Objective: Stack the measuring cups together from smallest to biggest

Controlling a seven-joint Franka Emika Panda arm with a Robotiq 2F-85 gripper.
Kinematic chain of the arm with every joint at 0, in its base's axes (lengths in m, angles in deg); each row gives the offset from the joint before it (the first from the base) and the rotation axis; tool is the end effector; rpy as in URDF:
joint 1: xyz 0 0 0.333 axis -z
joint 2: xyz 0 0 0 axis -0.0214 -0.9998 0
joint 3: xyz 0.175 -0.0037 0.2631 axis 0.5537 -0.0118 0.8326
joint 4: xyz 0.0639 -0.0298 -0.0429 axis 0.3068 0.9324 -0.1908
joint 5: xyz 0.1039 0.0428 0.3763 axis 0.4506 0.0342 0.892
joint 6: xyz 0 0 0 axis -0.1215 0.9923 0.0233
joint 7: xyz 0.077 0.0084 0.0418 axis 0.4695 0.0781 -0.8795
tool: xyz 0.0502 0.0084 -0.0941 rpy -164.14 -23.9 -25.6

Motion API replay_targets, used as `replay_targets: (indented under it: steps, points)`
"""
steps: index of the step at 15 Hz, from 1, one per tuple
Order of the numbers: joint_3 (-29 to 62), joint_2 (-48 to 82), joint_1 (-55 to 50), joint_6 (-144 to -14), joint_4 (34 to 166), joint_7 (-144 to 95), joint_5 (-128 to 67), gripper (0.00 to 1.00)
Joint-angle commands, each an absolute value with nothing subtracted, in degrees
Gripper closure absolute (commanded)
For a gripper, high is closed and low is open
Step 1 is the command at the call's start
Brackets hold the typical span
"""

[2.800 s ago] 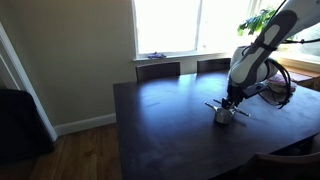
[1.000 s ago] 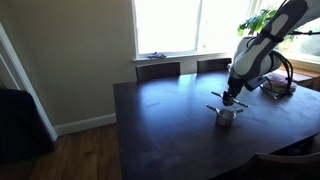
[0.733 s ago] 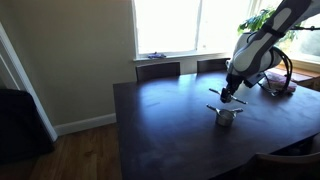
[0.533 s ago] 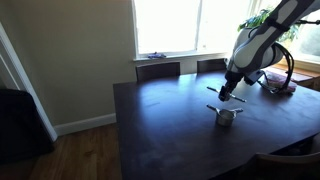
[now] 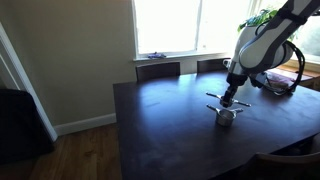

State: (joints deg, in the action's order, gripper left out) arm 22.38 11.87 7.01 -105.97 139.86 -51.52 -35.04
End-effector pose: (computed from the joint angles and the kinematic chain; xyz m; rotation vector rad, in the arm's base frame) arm 0.5323 -0.0494 0.1900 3.0132 0.6141 0.1682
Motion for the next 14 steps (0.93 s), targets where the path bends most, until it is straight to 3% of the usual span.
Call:
replay_targets:
  steps: [1, 14]
  points:
    - [22.2, 15.9, 6.9, -103.9, 144.5, -53.2, -36.8, 0.55]
    - [22.2, 13.5, 5.7, -104.7, 145.1, -54.2, -39.3, 0.55]
